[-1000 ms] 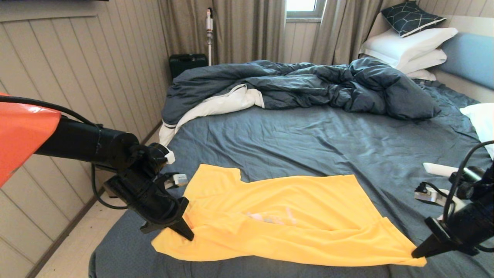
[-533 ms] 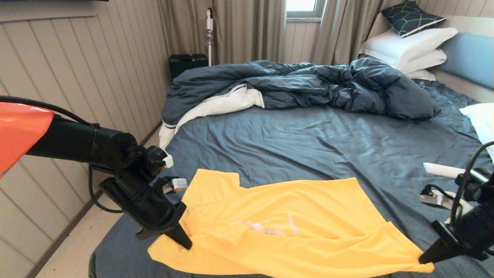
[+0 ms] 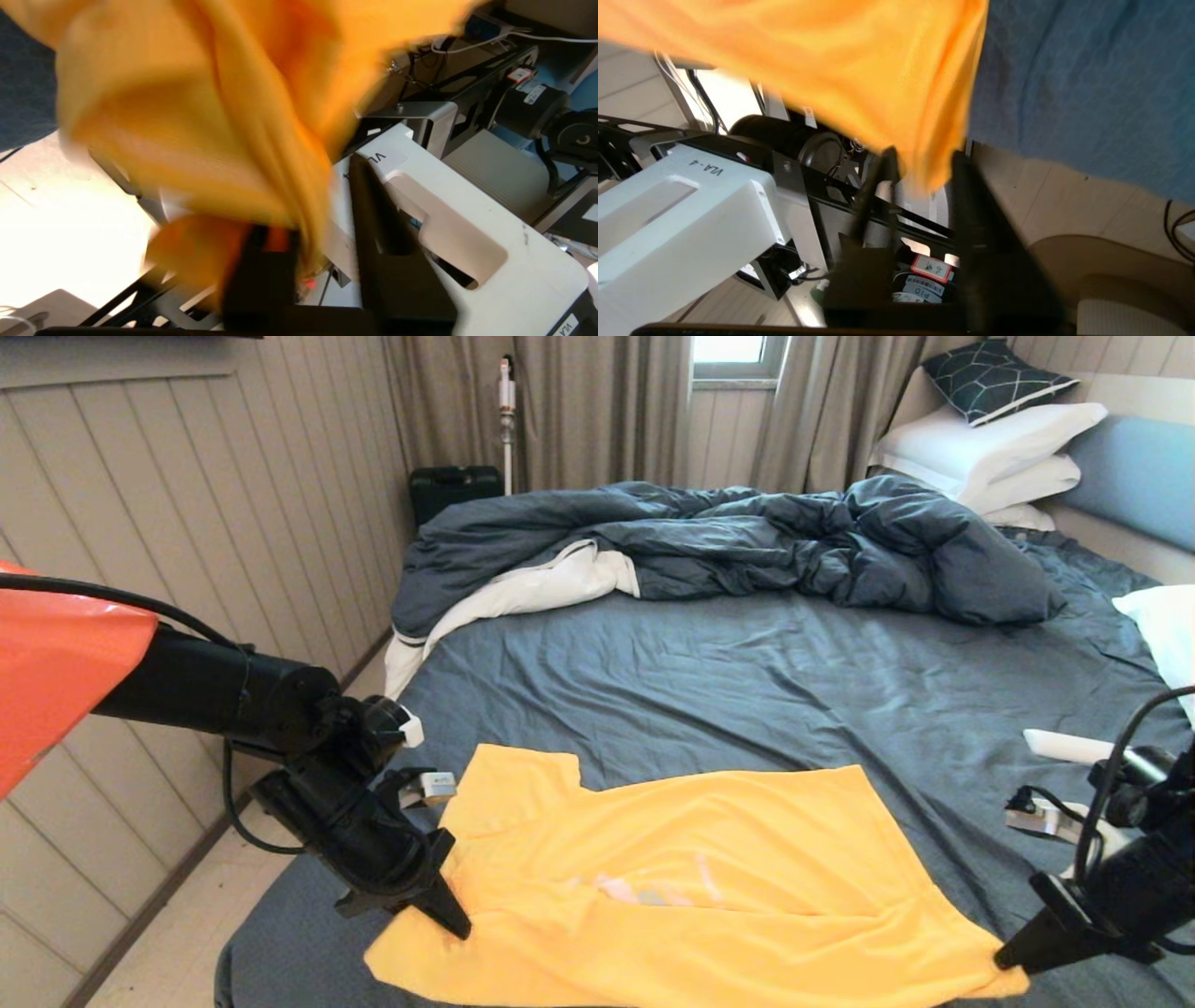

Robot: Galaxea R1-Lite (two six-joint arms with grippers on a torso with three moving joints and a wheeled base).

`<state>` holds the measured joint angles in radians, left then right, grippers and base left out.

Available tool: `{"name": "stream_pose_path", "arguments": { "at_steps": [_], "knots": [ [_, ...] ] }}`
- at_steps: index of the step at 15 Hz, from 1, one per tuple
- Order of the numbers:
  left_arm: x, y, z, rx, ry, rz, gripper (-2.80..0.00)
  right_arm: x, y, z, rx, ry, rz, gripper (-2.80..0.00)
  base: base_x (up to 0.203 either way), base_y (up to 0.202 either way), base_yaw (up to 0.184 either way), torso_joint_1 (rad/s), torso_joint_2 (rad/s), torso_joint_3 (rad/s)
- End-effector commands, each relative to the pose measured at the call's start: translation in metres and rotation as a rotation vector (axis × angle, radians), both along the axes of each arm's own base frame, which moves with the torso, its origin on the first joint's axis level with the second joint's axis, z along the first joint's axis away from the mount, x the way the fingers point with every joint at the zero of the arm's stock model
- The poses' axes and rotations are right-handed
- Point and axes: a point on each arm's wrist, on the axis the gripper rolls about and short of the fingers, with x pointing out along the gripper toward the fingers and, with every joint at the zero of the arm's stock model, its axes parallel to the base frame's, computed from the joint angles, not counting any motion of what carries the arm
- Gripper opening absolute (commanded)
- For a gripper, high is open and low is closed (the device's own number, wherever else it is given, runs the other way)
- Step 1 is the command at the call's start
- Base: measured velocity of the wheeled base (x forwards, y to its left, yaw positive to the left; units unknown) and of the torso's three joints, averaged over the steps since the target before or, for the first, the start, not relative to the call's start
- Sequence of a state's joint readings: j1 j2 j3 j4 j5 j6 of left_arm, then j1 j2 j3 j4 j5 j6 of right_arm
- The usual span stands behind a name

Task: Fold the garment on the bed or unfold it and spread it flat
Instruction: Fold the yellow T-shirt

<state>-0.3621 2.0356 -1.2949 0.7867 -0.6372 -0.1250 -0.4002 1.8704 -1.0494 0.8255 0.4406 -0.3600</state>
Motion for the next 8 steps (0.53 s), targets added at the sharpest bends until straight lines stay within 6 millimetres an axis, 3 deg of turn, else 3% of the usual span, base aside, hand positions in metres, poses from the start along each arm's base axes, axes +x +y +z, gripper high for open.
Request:
{"name": "stream_pose_path", "arguments": {
  "at_steps": [1, 5, 8],
  "knots": [
    [0.000, 0.000, -0.001, -0.001, 0.009, 0.002, 0.00, 0.000, 0.001, -0.002, 0.009, 0.010, 0.003, 0.00, 0.000, 0.000, 0.000, 0.000, 0.00, 0.000],
    [0.003, 0.011, 0.004, -0.005, -0.005, 0.038, 0.00, 0.000, -0.001, -0.002, 0.007, 0.005, -0.003, 0.00, 0.000, 0.000, 0.000, 0.000, 0.00, 0.000],
    [0.013, 0.033, 0.023, -0.034, -0.099, 0.112, 0.00, 0.005, -0.010, 0.011, -0.021, -0.077, -0.026, 0.00, 0.000, 0.000, 0.000, 0.000, 0.00, 0.000]
  ]
}}
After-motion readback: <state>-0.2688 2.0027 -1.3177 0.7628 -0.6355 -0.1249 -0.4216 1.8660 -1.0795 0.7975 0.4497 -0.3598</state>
